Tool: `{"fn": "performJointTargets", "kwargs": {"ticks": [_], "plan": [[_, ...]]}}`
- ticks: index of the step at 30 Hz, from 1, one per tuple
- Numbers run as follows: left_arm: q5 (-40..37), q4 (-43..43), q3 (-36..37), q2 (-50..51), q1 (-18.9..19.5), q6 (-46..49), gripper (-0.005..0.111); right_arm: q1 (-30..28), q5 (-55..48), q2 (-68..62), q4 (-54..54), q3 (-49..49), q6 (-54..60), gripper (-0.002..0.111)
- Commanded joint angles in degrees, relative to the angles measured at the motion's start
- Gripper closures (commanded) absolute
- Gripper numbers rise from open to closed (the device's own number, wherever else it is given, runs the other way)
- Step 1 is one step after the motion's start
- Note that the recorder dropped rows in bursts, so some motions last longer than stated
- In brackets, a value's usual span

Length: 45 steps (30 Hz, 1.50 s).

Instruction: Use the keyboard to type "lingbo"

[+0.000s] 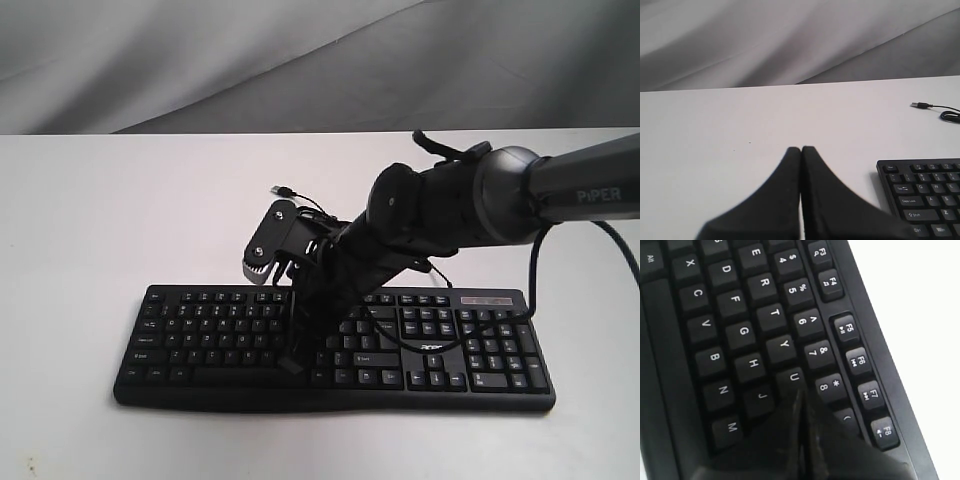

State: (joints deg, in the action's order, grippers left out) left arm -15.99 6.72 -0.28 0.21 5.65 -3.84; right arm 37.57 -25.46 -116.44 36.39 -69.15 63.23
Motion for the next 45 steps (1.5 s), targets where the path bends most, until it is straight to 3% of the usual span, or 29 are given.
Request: {"fn": "performJointTargets", "kwargs": {"ticks": [1,12,27,45], "plan": [[0.72,-0.01,0.28,-0.21,0.17,-0.12,0.106,-0.32,0.18,-0.33,0.46,-0.32,0.76,0.108],[0.72,-0.01,0.28,-0.21,0.17,-0.12,0.106,-0.32,0.16,0.45,0.59,-0.32,0.76,0.108],[0.72,-0.01,0.28,-0.21,0.17,-0.12,0.106,5.21,-1.7,2.68,2.3,-0.21,0.73,0.108],[0.72,-0.01,0.28,-0.21,0.17,-0.12,0.106,4.95,-1.47,0.13,1.68,-0.01,0.6,0.108]]}}
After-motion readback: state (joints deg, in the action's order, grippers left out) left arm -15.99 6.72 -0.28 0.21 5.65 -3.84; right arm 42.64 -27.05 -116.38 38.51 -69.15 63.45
